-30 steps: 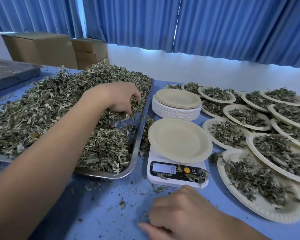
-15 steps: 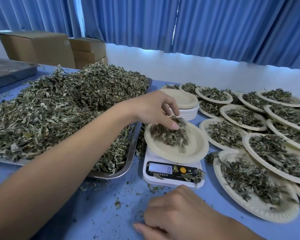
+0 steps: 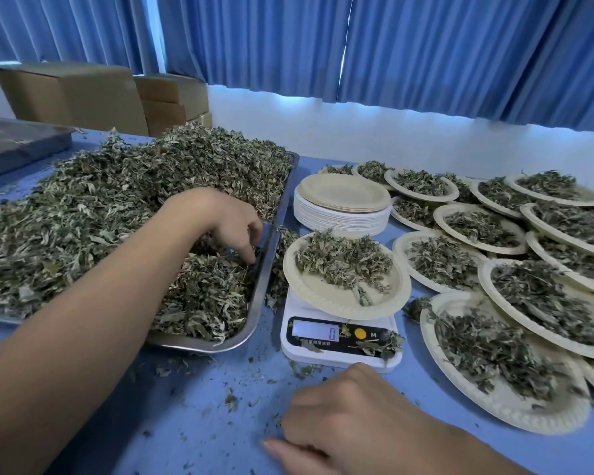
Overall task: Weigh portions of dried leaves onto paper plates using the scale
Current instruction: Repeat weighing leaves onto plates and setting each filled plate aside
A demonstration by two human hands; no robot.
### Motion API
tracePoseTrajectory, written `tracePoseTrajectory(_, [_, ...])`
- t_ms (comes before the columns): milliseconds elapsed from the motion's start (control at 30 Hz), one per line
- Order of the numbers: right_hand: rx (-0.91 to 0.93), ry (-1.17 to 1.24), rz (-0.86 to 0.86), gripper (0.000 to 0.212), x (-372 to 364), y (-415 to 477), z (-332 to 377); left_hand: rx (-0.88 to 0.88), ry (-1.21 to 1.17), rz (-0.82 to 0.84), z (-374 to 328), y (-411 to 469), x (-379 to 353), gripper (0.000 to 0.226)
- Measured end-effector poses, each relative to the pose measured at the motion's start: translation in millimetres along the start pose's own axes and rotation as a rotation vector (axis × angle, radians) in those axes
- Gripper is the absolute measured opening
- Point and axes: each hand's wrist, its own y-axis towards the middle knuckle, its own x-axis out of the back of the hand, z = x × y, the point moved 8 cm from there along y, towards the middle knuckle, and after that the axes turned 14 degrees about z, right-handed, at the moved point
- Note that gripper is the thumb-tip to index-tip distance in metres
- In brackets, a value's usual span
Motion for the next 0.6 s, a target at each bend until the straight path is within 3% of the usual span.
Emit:
tracePoseTrajectory(167, [-0.019,0.003,0.017,0.047,-1.9,-0.1,-0.8,-0.066,-0.18,0.087,-5.5,7.2,-6.9,0.017])
tracePoseTrajectory(500, [-0.016,0.002,0.008,0.045,2.5,1.2,0.9,-0.127,-0.137,0.22,-13.6,-11.4,-22.7,0.052])
tracePoseTrajectory(600, [-0.022,0.004,0.015,0.046,1.8,1.2,0.8,-0.098,-0.087,0.199,-13.5,-11.4,-27.9,0.051])
